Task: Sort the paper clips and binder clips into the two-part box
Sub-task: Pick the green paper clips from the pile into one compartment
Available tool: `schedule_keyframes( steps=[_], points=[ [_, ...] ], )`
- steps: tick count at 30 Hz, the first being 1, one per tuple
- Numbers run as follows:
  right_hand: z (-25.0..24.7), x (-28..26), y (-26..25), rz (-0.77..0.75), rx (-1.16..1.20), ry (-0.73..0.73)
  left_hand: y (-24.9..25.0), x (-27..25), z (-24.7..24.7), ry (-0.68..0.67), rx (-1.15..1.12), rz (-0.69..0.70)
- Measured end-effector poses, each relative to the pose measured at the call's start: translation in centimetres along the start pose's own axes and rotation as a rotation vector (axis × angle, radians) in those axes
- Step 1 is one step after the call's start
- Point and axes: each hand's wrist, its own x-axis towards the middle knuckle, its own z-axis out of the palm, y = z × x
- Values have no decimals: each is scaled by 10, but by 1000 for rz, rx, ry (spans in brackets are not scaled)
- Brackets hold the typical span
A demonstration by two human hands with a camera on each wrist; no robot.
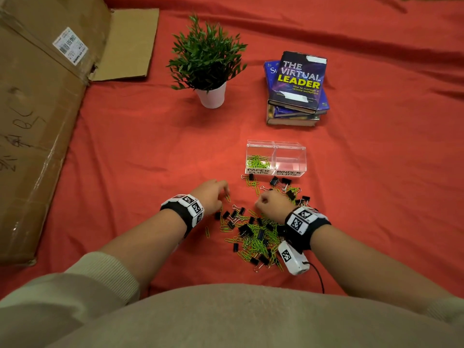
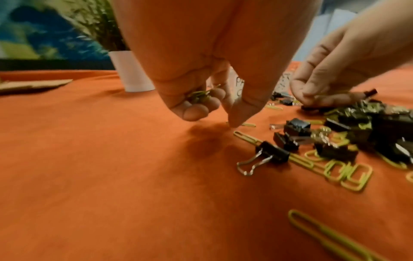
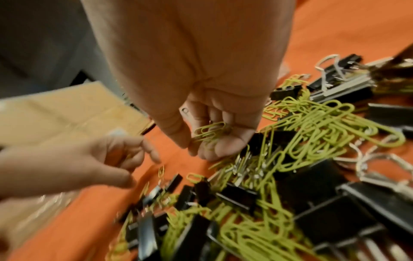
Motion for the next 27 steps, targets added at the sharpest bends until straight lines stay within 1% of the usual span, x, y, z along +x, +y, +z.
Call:
schedule_keyframes(
  steps=[2,4,8,10,17,20,22,24,27],
  points=[
    [4,1,-6,-45,-167,7,-1,-2,-1,-25,98,42],
    [8,1,-11,-75,-271,-19,-1,-2,0,-24,158,61],
    [19,-1,-16,-152,-433,-71,2,-1,3,14,218,84],
    [24,-1,-19,-166,-475,-92,3,-2,3,21,233,93],
    [37,-1,-25,-160,-502,-114,3,-4,6,27,293,129],
    [36,-2,-22,-221,-497,-87,4,-6,7,29,333,158],
    [31,-2,-22,-227,-484,-103,5,-6,8,21,346,160],
    [20,-2,-23,-193,-455,-138,5,-6,9,1,338,141],
    [-10,2,-23,-105,-302,-195,5,-5,11,-34,291,90]
  ],
)
